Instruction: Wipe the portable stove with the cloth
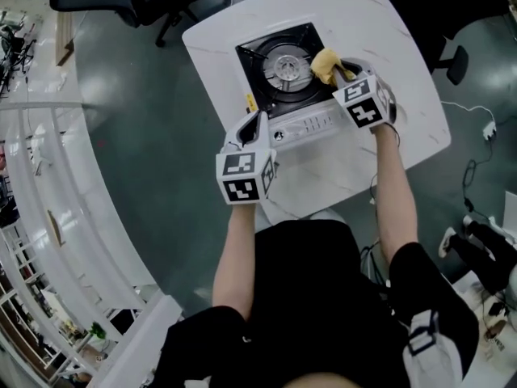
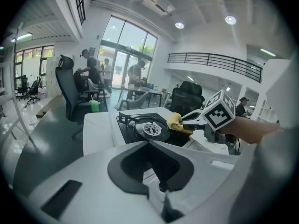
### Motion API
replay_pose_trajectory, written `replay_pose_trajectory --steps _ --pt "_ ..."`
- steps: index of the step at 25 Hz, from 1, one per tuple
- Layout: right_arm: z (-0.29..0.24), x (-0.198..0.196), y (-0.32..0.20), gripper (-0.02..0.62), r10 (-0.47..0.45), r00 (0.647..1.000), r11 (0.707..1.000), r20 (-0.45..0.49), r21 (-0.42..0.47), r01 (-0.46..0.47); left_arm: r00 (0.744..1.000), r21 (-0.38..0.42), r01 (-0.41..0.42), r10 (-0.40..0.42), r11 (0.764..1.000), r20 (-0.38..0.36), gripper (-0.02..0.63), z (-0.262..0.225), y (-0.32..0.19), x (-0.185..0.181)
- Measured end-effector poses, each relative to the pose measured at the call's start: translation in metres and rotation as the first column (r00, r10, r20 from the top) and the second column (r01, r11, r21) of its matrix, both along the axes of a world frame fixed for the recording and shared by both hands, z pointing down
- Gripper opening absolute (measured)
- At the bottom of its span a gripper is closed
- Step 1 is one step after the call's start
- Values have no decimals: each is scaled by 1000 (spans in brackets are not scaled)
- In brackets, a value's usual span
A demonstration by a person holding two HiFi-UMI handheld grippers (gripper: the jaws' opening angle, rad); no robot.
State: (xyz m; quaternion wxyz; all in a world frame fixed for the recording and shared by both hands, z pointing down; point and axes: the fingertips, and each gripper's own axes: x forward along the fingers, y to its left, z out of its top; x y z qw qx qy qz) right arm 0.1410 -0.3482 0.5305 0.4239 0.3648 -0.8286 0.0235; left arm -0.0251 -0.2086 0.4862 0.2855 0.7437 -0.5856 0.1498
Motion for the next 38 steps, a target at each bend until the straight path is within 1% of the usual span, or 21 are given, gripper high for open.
replay_pose_trajectory --steps 2,4,7,11,15,19,23,24,26,29,31,33,35,36,38 --pt "5 -3 -4 35 2 1000 998 -8 -58 -3 1000 3 0 0 1000 -16 -6 0 -3 -1" --pt "4 -6 -9 35 -5 1000 997 -22 -81 3 1000 8 -9 9 1000 -30 -6 0 -5 2" --pt "4 -10 -19 35 3 999 998 -35 -64 -6 999 17 -23 23 1000 -49 -6 -2 -11 5" --pt "4 -14 -36 35 65 998 996 -10 -53 -66 997 25 -30 32 999 -67 -6 -4 -19 2" --pt "4 -19 -56 35 111 994 993 13 -38 -111 996 27 -22 24 999 -80 -6 -1 -25 -7" --pt "2 -26 -81 35 201 978 980 64 -31 -199 997 20 -29 30 999 -72 -6 2 -31 -19" --pt "-4 -34 -94 36 228 971 974 71 -25 -227 996 21 -23 25 1000 -86 -6 1 -36 -28" --pt "-5 -35 -96 37 232 970 973 72 -20 -231 996 19 -22 24 1000 -87 -6 1 -37 -30" --pt "-11 -34 -105 36 255 964 966 79 17 -257 996 14 -19 20 1000 -88 -6 3 -38 -35" --pt "-33 -32 -122 37 292 952 947 94 112 -302 996 8 -7 8 1000 -94 -6 5 -39 -44" --pt "-47 -35 -129 36 292 952 940 95 158 -304 995 3 3 -2 1000 -95 -6 7 -39 -51" --pt "-54 -45 -134 36 260 960 946 102 172 -275 995 0 15 -15 1000 -97 -6 8 -38 -56" --pt "-62 -66 -139 35 188 974 959 130 190 -211 995 1 23 -23 1000 -97 -6 8 -38 -60" --pt "-62 -77 -139 35 150 980 965 128 194 -174 995 2 25 -24 1000 -96 -6 8 -38 -61" --pt "-53 -93 -136 35 95 993 979 75 173 -107 996 5 25 -25 1000 -91 -8 6 -37 -64"
